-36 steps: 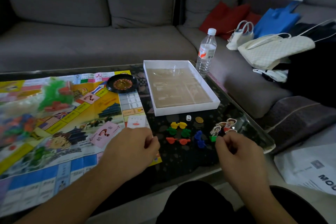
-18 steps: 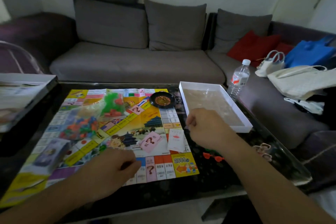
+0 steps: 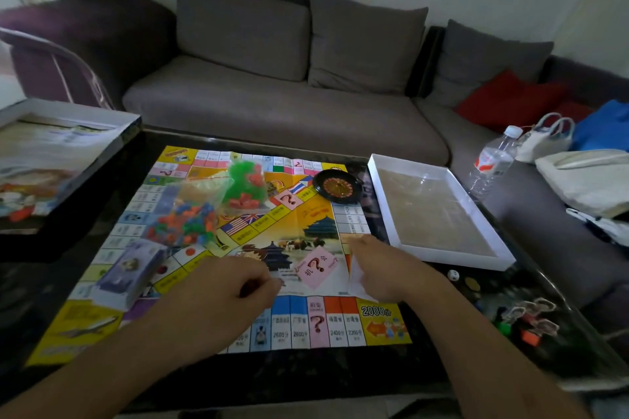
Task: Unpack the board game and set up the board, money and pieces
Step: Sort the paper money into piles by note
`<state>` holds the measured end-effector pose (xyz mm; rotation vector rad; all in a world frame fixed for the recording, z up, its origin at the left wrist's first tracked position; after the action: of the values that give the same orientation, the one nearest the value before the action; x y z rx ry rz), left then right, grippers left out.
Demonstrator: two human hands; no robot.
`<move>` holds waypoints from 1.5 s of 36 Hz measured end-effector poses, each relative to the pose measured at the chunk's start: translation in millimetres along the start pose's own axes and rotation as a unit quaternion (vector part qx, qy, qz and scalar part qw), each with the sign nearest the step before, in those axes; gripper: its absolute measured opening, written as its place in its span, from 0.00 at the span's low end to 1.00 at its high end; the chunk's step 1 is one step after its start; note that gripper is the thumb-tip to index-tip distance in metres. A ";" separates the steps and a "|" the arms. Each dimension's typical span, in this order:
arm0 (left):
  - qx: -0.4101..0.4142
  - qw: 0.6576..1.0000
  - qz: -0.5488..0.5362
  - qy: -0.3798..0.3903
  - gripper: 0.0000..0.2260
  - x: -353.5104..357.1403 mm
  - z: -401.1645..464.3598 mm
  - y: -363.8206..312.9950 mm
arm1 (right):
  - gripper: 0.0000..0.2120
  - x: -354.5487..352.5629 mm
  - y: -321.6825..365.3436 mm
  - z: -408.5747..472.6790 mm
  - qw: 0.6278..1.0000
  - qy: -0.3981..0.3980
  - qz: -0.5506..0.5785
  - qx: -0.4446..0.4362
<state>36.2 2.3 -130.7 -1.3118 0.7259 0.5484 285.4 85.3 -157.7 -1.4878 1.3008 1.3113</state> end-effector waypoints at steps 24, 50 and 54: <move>-0.028 0.999 0.002 0.030 0.14 28.9 24.4 0.5 | 0.23 -17.6 -23.6 6.6 0.994 -0.058 0.080 0.051; -0.257 0.774 -0.576 0.058 0.16 -18.7 11.3 -9.7 | 0.28 -47.6 104.4 -25.9 0.858 -0.101 0.503 -0.025; -0.259 0.796 -0.540 -0.091 0.11 -30.6 10.3 -0.8 | 0.14 -32.2 115.4 -21.3 0.794 -0.091 0.598 0.053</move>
<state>18.1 13.5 -106.4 -1.8876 -0.4376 -0.1012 178.7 48.3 -112.3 -0.2734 2.2423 1.9796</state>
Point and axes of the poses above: each hand's wrist, its own z-axis towards the middle knuckle, its own x-axis out of the palm, y = z × x, the point moved 5 cm from there along z, towards the middle knuckle, and after that the axes turned 12 degrees about -y, right-handed, at the moved point
